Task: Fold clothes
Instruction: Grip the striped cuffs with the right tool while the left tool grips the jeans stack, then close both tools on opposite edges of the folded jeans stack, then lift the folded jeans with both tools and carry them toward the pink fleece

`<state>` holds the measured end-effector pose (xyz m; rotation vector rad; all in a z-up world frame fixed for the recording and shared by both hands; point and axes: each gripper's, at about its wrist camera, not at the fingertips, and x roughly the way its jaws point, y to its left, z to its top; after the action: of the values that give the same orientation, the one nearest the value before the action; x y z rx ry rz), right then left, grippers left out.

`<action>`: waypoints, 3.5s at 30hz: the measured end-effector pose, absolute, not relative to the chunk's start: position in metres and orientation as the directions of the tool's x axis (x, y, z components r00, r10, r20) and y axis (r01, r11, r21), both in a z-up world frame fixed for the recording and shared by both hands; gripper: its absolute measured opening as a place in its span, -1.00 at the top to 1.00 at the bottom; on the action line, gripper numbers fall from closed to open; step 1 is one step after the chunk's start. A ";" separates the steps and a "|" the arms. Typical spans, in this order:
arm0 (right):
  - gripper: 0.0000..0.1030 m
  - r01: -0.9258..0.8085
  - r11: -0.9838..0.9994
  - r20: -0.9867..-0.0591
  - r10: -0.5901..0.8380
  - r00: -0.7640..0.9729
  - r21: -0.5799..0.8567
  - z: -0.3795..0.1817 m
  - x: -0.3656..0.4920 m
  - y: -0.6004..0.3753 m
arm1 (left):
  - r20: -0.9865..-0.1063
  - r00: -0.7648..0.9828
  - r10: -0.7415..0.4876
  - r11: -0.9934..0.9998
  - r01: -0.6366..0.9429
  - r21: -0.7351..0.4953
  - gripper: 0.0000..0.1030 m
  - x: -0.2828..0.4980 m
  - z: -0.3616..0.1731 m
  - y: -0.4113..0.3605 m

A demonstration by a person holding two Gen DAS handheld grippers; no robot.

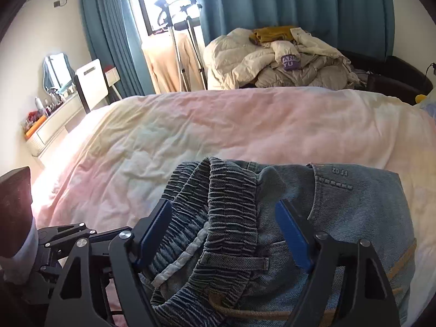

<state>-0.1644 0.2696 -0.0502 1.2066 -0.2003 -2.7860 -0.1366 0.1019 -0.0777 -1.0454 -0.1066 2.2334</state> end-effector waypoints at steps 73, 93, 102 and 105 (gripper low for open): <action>-0.33 -0.530 -0.716 -0.765 -0.009 -0.644 0.455 -0.072 -0.043 0.477 | -0.604 -0.279 0.747 -0.662 -0.226 -0.714 -0.85 -0.121 -0.146 0.097; -0.62 -0.305 -0.745 -0.686 -0.270 -0.676 0.594 -0.088 -0.059 0.465 | -0.573 -0.251 0.781 -0.625 -0.280 -0.729 -0.68 -0.130 -0.137 0.122; -0.58 -0.432 -0.731 -0.775 -0.209 -0.596 0.529 -0.117 -0.072 0.473 | -0.608 -0.244 0.755 -0.655 -0.310 -0.689 -0.57 -0.139 -0.139 0.131; -0.49 -0.434 -0.758 -0.795 -0.178 -0.580 0.487 -0.115 -0.075 0.470 | -0.624 -0.248 0.741 -0.671 -0.310 -0.673 -0.45 -0.141 -0.139 0.133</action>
<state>-0.0748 0.4702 -0.1153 1.4929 -1.1211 -2.7185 -0.1407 0.1331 -0.1388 -1.3157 -0.5521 1.9757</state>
